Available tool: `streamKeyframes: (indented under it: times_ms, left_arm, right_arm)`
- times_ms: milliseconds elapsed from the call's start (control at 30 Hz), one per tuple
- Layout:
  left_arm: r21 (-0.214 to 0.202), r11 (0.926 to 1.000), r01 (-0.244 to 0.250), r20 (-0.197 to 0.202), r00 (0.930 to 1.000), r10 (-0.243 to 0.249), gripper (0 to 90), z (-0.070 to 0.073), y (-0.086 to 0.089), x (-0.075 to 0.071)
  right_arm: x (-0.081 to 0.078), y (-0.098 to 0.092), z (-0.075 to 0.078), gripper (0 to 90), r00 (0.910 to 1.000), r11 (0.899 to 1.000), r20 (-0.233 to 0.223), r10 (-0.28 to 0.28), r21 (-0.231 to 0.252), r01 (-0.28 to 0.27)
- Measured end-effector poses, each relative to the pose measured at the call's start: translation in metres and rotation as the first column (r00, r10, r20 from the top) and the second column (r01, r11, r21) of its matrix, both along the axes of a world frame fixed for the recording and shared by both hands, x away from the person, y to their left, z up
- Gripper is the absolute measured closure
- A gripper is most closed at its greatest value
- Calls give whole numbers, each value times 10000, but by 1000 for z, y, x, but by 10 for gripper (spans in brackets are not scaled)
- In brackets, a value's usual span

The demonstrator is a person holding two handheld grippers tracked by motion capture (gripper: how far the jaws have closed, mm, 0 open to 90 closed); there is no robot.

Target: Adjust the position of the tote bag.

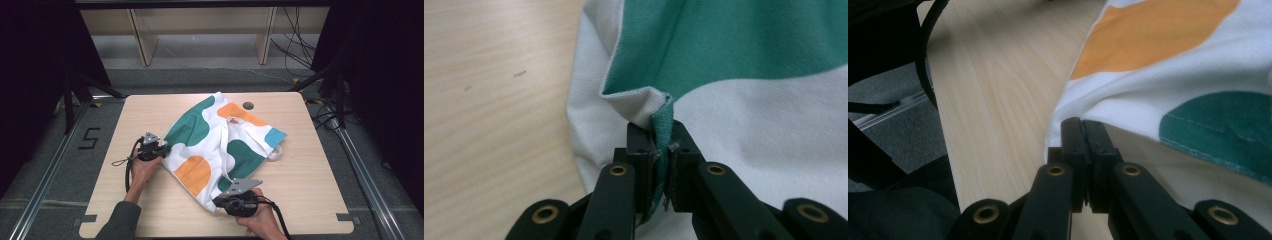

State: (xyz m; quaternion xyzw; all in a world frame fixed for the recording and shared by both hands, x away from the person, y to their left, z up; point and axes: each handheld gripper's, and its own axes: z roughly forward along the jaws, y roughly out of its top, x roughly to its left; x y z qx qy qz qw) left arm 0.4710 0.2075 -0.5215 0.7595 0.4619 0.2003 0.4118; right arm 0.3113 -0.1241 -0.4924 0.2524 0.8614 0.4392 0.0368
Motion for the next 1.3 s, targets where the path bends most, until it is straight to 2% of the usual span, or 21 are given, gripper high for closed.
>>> streamKeyframes:
  times_ms: [133,200,267,333,367,467,533,600,633,733,800,867,900,1000,1067,1100,1133,1167,1233,1267,1300]
  left_arm:
    - [-224,9995,-203,206,9996,208,811,-1,4,11]
    - [-739,9957,-551,91,9984,559,726,-1,6,10]
    - [-616,9939,-910,-58,9959,908,628,4,6,5]
    - [-358,9918,-1231,-328,9920,1219,492,10,6,-1]
    - [-232,9899,-1400,-370,9896,1391,439,14,4,-7]
    - [858,9883,-1259,-502,9902,1305,325,27,4,-29]
    - [707,9847,-1592,-453,9857,1626,281,31,4,-43]
    - [529,9832,-1747,-423,9833,1770,260,34,4,-57]
    - [174,9840,-1775,-349,9834,1780,256,34,1,-64]
    - [-134,9934,-1140,-288,9931,1136,252,38,-8,-92]
    - [-239,9983,-535,-358,9980,527,244,40,-16,-110]
    - [-106,9999,114,-295,9995,-117,245,38,-27,-124]
    - [106,9992,385,-330,9987,-381,248,36,-33,-130]
    - [-31,9954,954,-361,9948,-954,249,36,-48,-141]
    - [-250,9951,954,-160,9953,-958,241,37,-60,-149]
    - [-66,9928,1198,-232,9925,-1199,232,38,-63,-152]
    - [-317,9908,1315,-168,9911,-1321,223,37,-70,-156]
    - [-94,9885,1510,-197,9883,-1511,219,37,-74,-160]
    - [113,9856,1686,-193,9855,-1684,205,36,-86,-167]
    - [219,9850,1711,-214,9851,-1707,197,36,-92,-170]
    - [516,9818,1826,-190,9831,-1819,196,36,-98,-172]
  right_arm:
    - [4,27,-1,893,9997,9996,69,250,-129,-249]
    - [6,37,-4,886,9996,9995,-124,244,-176,-246]
    - [8,40,-6,854,9995,9997,-180,244,-59,-245]
    - [7,37,-3,742,9987,9995,-400,320,-58,-323]
    - [6,35,-1,688,9977,9991,-526,417,-11,-418]
    - [3,21,7,527,9986,9996,-453,272,118,-267]
    - [3,0,18,451,9984,9967,-566,-92,794,137]
    - [5,-13,24,435,9972,9942,-693,-269,1020,339]
    - [7,-23,27,427,9976,9933,-633,-296,1101,365]
    - [13,-53,32,412,9918,9862,-333,-1236,1067,1264]
    - [18,-72,31,409,9834,9789,-227,-1802,943,1815]
    - [21,-89,29,395,9687,9673,-216,-2474,525,2482]
    - [24,-95,27,394,9700,9686,-133,-2427,520,2431]
    - [25,-108,22,388,9554,9545,-516,-2909,525,2935]
    - [27,-114,18,384,9544,9535,-336,-2967,455,2980]
    - [28,-117,18,381,9542,9538,-304,-2975,348,2985]
    - [28,-118,16,381,9527,9520,-357,-3017,425,3031]
    - [26,-118,18,381,9454,9460,-637,-3197,349,3223]
    - [27,-121,18,379,9438,9433,-450,-3274,425,3292]
    - [29,-123,18,378,9477,9462,-55,-3190,550,3188]
    - [28,-124,18,377,9465,9447,-243,-3218,581,3227]
